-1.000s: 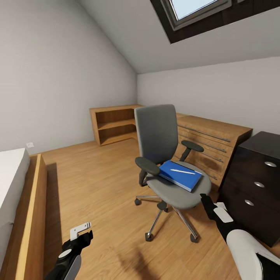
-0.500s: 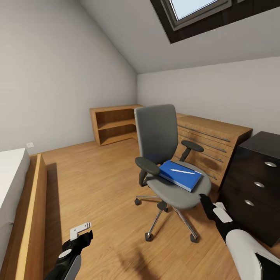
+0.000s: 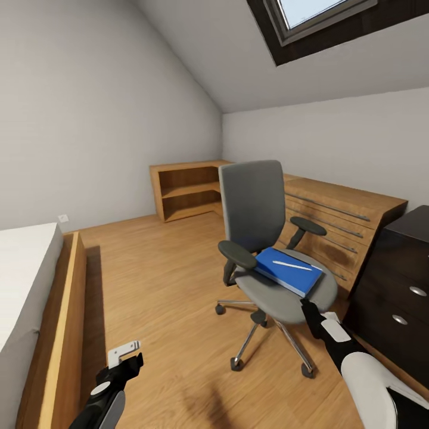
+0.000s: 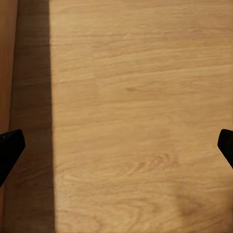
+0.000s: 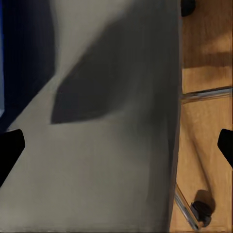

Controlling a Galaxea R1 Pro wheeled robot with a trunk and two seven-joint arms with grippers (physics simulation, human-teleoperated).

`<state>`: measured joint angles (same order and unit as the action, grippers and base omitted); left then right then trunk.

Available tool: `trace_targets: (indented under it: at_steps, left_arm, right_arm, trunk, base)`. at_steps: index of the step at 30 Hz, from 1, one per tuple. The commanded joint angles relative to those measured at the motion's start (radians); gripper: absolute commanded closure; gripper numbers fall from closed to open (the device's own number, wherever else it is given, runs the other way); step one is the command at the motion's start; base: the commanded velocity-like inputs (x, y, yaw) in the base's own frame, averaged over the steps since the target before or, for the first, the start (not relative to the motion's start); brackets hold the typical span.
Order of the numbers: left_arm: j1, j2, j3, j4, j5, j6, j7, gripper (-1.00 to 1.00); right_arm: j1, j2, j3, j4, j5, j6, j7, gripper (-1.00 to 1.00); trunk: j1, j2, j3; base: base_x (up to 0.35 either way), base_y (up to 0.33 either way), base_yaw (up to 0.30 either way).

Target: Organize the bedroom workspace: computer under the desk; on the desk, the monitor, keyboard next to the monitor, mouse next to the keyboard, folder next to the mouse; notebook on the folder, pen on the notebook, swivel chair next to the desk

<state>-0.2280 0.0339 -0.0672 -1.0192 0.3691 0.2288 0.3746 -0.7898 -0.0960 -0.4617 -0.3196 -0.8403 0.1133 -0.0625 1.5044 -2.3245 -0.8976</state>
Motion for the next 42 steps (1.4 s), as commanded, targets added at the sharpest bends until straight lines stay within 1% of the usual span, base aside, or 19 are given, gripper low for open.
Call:
trace_targets:
  at_steps: [1, 8, 11, 12, 14, 42]
  left_arm:
    - [0.000, 0.001, -0.005, -0.002, 0.008, 0.003, 0.009, -1.00]
    - [0.000, 0.001, -0.005, -0.002, 0.008, 0.003, 0.009, -1.00]
    - [0.000, 0.002, -0.032, -0.002, 0.008, 0.002, 0.009, -1.00]
    - [0.000, 0.003, -0.039, -0.002, 0.008, 0.002, 0.009, -1.00]
    - [0.000, 0.003, -0.041, -0.002, 0.008, 0.001, 0.009, -1.00]
    - [-0.001, 0.001, -0.042, -0.002, 0.008, 0.001, 0.009, -1.00]
  right_arm:
    - [0.000, 0.000, -0.002, -0.001, -0.008, 0.005, -0.005, -1.00]
    - [0.000, 0.011, 0.000, 0.006, -0.007, 0.005, -0.005, -1.00]
    - [0.000, 0.013, 0.000, 0.007, -0.006, 0.005, -0.005, -1.00]
    - [0.000, 0.013, 0.000, 0.007, -0.006, 0.005, -0.005, -1.00]
    - [0.000, 0.013, 0.000, 0.007, -0.006, 0.005, -0.005, -1.00]
    - [0.000, 0.013, 0.000, 0.007, -0.005, 0.005, -0.005, -1.00]
  trunk:
    - [0.000, 0.000, -0.001]
    - [0.000, 0.000, -0.001]
    - [0.000, 0.000, -0.001]
    - [0.000, 0.000, -0.001]
    - [0.000, 0.000, -0.001]
    - [0.000, 0.000, -0.001]
  base:
    - [0.000, 0.000, 0.043]
    - [0.000, 0.000, 0.014]
    - [0.125, 0.000, 0.000]
    - [0.296, 0.000, 0.000]
    - [0.307, 0.000, 0.000]
    - [0.309, 0.000, 0.000]
